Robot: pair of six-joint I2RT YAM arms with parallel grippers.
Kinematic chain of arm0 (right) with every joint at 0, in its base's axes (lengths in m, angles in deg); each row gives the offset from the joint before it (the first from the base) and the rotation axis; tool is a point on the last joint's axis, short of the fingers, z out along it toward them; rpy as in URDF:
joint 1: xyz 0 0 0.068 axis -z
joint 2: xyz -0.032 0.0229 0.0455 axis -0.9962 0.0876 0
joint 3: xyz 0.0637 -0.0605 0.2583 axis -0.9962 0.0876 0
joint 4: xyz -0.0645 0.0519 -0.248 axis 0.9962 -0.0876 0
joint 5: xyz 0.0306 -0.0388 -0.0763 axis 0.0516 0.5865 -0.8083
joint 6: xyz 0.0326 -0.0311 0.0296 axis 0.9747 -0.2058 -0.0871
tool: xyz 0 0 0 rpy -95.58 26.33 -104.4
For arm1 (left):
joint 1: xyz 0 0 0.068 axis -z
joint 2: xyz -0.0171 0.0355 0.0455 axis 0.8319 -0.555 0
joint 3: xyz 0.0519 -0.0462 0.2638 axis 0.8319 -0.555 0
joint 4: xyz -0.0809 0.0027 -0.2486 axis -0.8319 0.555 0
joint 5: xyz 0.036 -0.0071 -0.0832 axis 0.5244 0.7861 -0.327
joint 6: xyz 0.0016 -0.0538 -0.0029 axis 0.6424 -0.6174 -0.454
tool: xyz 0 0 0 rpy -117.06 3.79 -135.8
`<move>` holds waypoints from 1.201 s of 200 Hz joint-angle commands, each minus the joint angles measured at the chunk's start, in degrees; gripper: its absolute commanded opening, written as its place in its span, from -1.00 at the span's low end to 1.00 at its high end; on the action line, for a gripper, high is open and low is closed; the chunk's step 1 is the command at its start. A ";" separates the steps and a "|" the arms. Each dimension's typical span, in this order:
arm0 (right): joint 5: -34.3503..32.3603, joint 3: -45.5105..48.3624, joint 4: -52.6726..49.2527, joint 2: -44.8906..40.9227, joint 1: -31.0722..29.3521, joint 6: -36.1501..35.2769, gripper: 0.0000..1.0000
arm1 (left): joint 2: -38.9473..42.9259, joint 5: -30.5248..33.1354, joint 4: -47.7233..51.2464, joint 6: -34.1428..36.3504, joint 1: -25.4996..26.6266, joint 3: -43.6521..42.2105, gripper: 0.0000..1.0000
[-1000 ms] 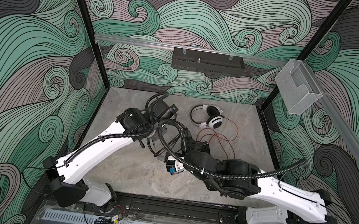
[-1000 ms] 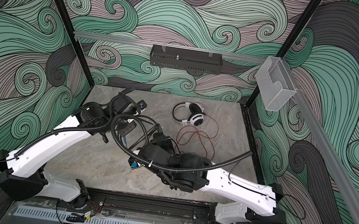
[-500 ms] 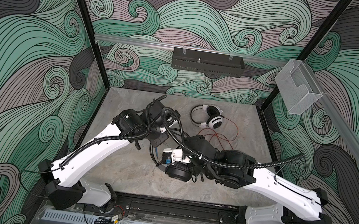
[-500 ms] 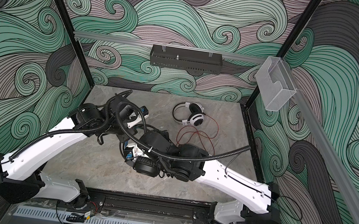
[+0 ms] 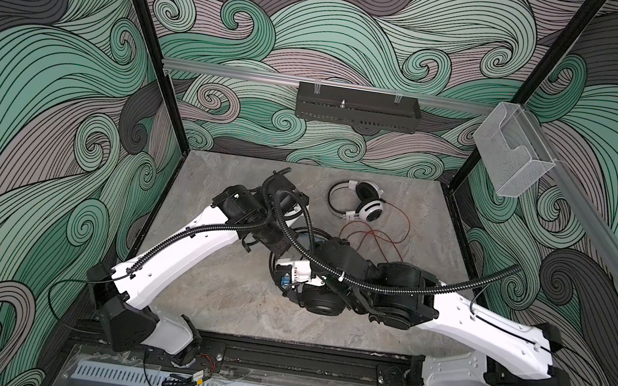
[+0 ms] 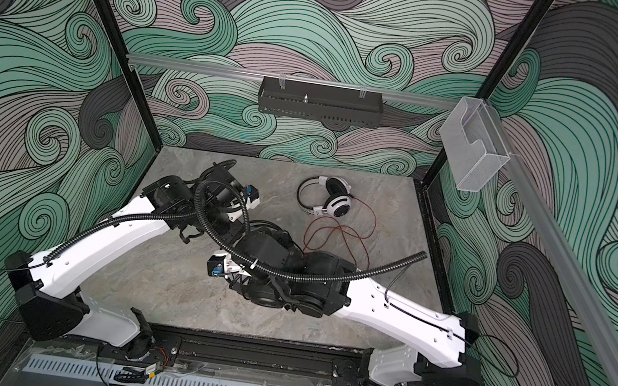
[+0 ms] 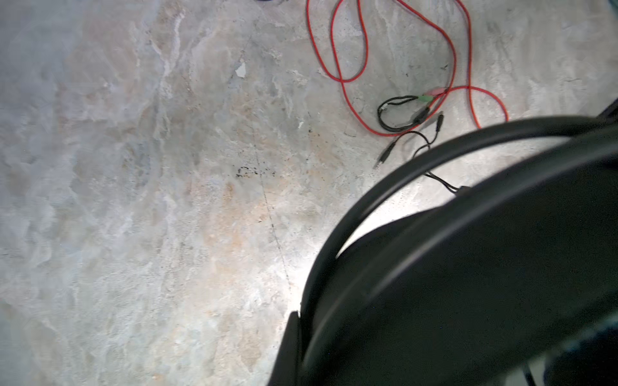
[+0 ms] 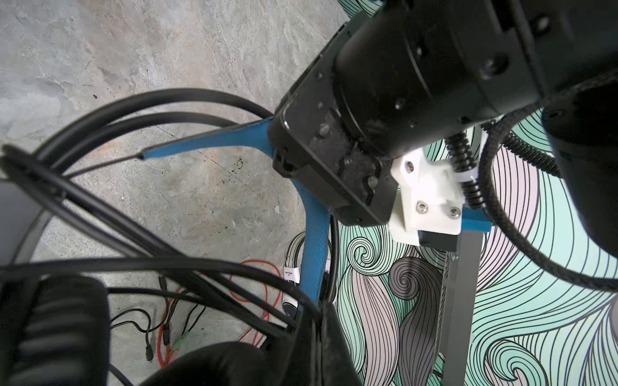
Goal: Wrap the headphones
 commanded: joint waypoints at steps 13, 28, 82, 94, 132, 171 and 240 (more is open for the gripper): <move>-2.04 1.57 -0.62 -0.62 0.64 1.65 -0.58 | 2.84 -13.32 -4.88 1.05 -0.05 -1.47 -1.00; -1.52 1.54 -0.67 -0.78 1.47 1.79 -0.47 | 3.06 -15.24 -3.26 3.15 -0.05 -1.64 -1.00; 1.22 -1.32 -4.16 0.40 1.11 2.69 -0.14 | 4.89 -16.97 -3.87 4.20 -0.05 -4.58 -1.00; 1.39 -1.37 -4.48 0.36 0.63 2.82 -0.04 | 4.88 -16.33 -4.27 3.79 -0.06 -4.87 -1.00; 6.65 0.43 -5.16 -1.31 0.27 3.31 0.08 | 5.10 -14.59 -4.94 3.29 -0.05 -4.82 -1.00; 11.40 1.79 -5.22 -2.29 0.45 3.56 0.07 | 5.54 -13.96 -4.31 3.84 -0.01 -4.02 -1.00; 14.17 2.27 -5.17 -3.51 0.27 3.87 -0.33 | 6.12 -10.88 -6.25 -0.02 -0.53 -5.05 -1.00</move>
